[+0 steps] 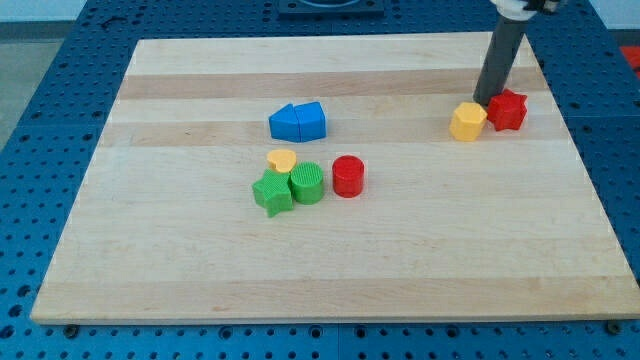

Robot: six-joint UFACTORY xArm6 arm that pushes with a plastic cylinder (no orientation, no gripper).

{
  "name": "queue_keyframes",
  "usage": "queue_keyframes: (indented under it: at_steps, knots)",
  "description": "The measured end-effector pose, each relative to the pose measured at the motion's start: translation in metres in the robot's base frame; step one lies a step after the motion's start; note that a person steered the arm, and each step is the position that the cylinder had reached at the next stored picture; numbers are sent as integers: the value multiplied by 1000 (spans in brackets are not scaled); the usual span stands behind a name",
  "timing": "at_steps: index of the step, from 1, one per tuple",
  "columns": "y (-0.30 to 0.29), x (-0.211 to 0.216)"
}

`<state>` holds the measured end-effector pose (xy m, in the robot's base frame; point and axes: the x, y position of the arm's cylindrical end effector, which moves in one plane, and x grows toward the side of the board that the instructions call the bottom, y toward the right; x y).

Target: Nudge the red star left a bit

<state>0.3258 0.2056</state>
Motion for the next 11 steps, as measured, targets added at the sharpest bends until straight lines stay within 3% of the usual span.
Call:
queue_keyframes:
  at_steps: [1, 2, 5, 7, 9, 11]
  knots:
    - [5, -45]
    - [26, -47]
    - [50, -14]
    - [43, 32]
    - [37, 32]
    - [36, -13]
